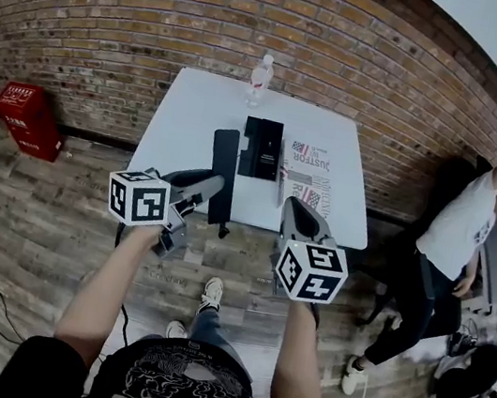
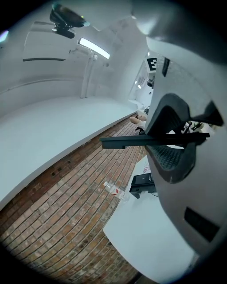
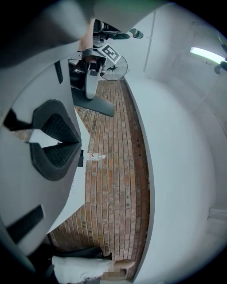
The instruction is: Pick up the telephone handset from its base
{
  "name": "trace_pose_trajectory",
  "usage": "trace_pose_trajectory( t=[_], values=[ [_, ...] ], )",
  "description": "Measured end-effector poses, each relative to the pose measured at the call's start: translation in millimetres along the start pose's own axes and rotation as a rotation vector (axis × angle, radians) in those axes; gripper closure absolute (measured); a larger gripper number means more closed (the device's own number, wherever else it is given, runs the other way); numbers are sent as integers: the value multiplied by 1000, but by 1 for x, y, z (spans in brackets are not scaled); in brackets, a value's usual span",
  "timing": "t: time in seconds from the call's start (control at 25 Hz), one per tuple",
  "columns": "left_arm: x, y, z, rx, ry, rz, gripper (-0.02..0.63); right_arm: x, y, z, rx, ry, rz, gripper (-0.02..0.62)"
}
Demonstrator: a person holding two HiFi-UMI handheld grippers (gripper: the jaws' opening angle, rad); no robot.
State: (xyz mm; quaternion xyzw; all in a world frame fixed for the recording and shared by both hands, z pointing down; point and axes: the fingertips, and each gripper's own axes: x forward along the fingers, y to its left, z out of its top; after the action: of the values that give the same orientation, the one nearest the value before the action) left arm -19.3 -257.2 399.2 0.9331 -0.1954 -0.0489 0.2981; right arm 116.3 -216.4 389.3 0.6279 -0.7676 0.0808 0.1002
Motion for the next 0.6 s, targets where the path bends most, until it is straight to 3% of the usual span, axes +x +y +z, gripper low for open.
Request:
trace_pose_trajectory(
  t=[0.6],
  values=[
    [-3,-16,-21,9,12,14,531,-31,-4,-9,-10,-4,-23,596]
  ],
)
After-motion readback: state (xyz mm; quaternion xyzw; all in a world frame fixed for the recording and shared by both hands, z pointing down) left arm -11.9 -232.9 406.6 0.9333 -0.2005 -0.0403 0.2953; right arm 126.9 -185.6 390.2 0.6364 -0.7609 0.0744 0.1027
